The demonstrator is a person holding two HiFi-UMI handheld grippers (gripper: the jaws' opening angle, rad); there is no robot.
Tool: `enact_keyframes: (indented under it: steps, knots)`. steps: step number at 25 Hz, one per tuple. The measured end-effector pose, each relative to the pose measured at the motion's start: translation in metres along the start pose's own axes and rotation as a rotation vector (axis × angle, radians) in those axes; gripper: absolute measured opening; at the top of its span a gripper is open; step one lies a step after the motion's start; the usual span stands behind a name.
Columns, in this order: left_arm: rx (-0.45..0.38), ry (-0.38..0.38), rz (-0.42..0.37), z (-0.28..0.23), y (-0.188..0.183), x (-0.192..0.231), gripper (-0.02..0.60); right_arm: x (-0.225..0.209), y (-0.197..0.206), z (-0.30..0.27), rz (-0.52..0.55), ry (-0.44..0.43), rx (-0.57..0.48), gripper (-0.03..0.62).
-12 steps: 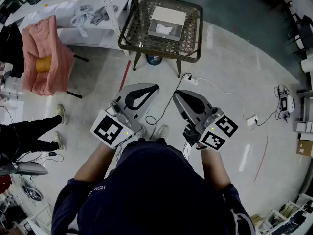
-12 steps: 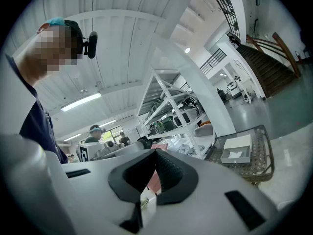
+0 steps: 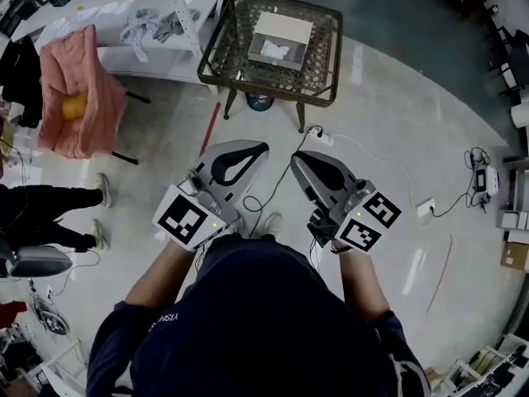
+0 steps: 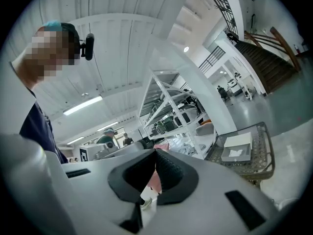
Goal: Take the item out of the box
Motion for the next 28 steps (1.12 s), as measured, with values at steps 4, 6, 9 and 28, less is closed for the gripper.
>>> enact_keyframes:
  steps: [4,6,9,28]
  knots:
    - [-0.004,-0.013,-0.013,-0.011,0.003,-0.013,0.006,-0.007,-0.004,0.017,0.001,-0.014,0.008,0.025]
    - [-0.009,-0.02,-0.02,-0.017,0.005,-0.019,0.006,-0.012,-0.006,0.026,0.002,-0.02,0.011,0.025]
    - [-0.012,-0.039,-0.028,-0.021,0.006,-0.025,0.006,-0.019,-0.009,0.037,0.001,-0.028,0.016,0.025]
    - [-0.004,-0.048,-0.047,-0.074,0.024,0.017,0.006,-0.086,-0.031,0.028,0.0,-0.015,0.018,0.025]
Point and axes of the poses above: the fingertips, and each gripper's own axes: z backward along the fingers, x to its left, y out of its underside, the point moved 1 cm from there along z, backward along the fingers, and after that the axes turned 10 degrees about -x, right-handed, at the moved point
